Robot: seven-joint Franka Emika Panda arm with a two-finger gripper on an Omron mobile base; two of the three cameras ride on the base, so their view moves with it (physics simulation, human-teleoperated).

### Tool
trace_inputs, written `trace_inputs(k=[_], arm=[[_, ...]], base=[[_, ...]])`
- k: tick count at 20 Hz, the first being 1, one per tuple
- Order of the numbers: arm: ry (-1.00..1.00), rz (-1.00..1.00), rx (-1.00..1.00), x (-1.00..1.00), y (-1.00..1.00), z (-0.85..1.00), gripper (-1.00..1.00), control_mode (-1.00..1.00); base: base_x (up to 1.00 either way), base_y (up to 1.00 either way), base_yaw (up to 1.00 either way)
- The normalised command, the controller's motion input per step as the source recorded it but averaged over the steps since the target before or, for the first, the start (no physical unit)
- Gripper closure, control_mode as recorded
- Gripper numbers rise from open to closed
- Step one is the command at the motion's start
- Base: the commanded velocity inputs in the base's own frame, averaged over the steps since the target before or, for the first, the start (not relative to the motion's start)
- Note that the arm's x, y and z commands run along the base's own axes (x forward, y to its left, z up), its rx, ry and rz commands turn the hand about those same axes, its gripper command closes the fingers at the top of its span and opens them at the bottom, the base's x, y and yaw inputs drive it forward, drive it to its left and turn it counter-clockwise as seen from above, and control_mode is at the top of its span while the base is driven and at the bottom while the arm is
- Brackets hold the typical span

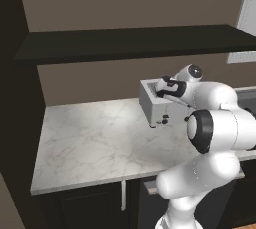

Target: Start the toaster. Once the lever pops up, take the bread to the plate on the dining counter.

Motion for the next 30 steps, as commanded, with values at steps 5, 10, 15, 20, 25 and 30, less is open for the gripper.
trace_inputs(k=[5,10,15,20,25,30], arm=[[0.0,-0.01,0.02,0.0,0.0,0.0,-1.0,-1.0],[0.0,0.0,0.0,0.0,-0.06,-0.02,-1.0,-1.0],[0.0,-0.03,0.0,0.0,-0.03,0.0,-1.0,-1.0],[0.0,-0.06,0.0,0.0,0.0,0.0,-1.0,-1.0],[0.0,0.0,0.0,0.0,0.0,0.0,-1.0,-1.0],[0.0,0.0,0.0,0.0,0.0,0.0,-1.0,-1.0]], base=[[0.0,0.0,0.0],[0.0,0.0,0.0],[0.0,0.0,0.0],[0.0,0.0,0.0],[0.0,0.0,0.0],[0.0,0.0,0.0]])
